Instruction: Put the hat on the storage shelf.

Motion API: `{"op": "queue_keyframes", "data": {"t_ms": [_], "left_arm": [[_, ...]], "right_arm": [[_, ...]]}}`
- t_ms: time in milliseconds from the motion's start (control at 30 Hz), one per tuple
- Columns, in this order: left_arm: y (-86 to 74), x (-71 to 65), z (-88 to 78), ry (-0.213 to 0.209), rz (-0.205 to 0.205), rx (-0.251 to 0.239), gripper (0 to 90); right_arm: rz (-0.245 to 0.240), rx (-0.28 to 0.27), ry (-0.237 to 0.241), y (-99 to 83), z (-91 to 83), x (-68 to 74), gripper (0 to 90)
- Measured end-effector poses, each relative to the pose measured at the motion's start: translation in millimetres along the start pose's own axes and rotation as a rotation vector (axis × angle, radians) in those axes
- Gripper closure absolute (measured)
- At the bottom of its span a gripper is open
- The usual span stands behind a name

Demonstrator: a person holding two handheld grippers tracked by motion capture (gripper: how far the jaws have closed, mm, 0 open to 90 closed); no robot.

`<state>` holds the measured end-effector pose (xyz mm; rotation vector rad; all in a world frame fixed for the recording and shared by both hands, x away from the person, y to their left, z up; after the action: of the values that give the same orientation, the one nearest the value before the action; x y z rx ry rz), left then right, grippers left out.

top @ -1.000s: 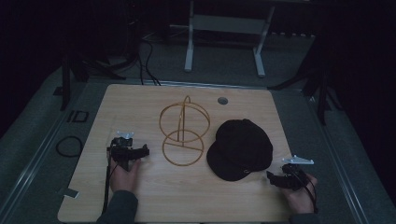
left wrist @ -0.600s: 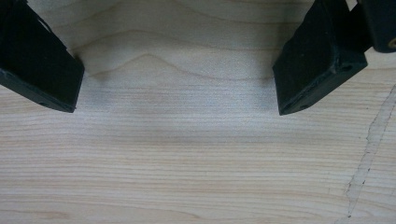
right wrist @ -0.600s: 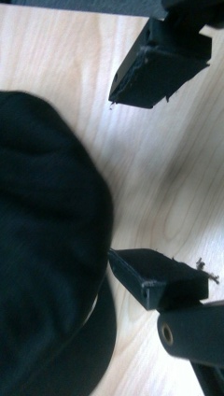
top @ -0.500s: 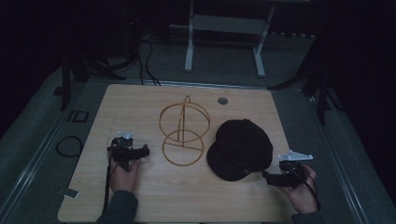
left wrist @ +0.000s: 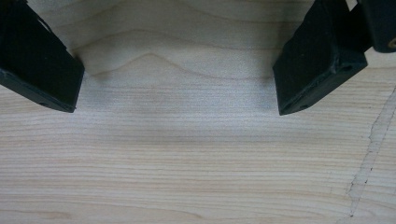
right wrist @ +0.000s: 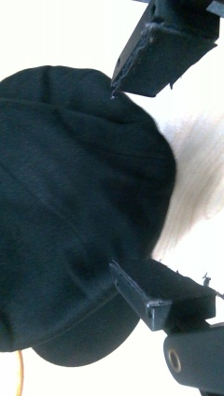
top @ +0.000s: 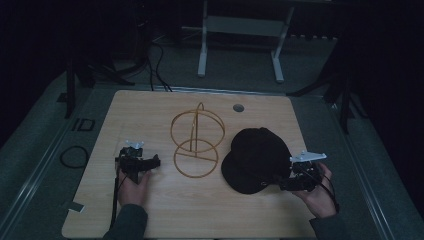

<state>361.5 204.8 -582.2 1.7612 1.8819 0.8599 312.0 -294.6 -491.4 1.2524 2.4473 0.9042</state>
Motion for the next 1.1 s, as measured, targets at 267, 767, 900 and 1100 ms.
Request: {"op": "queue_keyframes", "data": {"t_ms": [267, 767, 900, 1100], "left_arm": [[0.0, 0.0, 0.0, 0.0, 0.0, 0.0, 1.3], [0.0, 0.0, -0.1, 0.0, 0.001, 0.002, 1.2], [0.0, 0.0, -0.1, 0.0, 0.001, 0.002, 1.3], [0.0, 0.0, -0.1, 0.0, 0.001, 0.002, 1.2]], "right_arm": [[-0.042, -0.008, 0.034, 19.7, -2.2, 1.2, 11.5], [-0.121, 0.003, 0.063, 52.1, -5.1, 0.9, 11.5], [-0.14, 0.008, 0.067, 61.2, -2.8, 2.6, 11.5], [-0.152, 0.017, 0.067, 71.9, 2.5, 4.5, 11.5]]}}
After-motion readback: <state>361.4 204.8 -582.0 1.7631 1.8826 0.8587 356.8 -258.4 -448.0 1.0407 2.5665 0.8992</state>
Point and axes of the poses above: each handheld gripper's, and its own axes: z roughly forward along the jaws, y roughly out of its top, x roughly to its left, the point moved 2 cm from there along z, roughly forward along the jaws, and after that the axes turned 9 degrees about y, right-handed, at the moved point
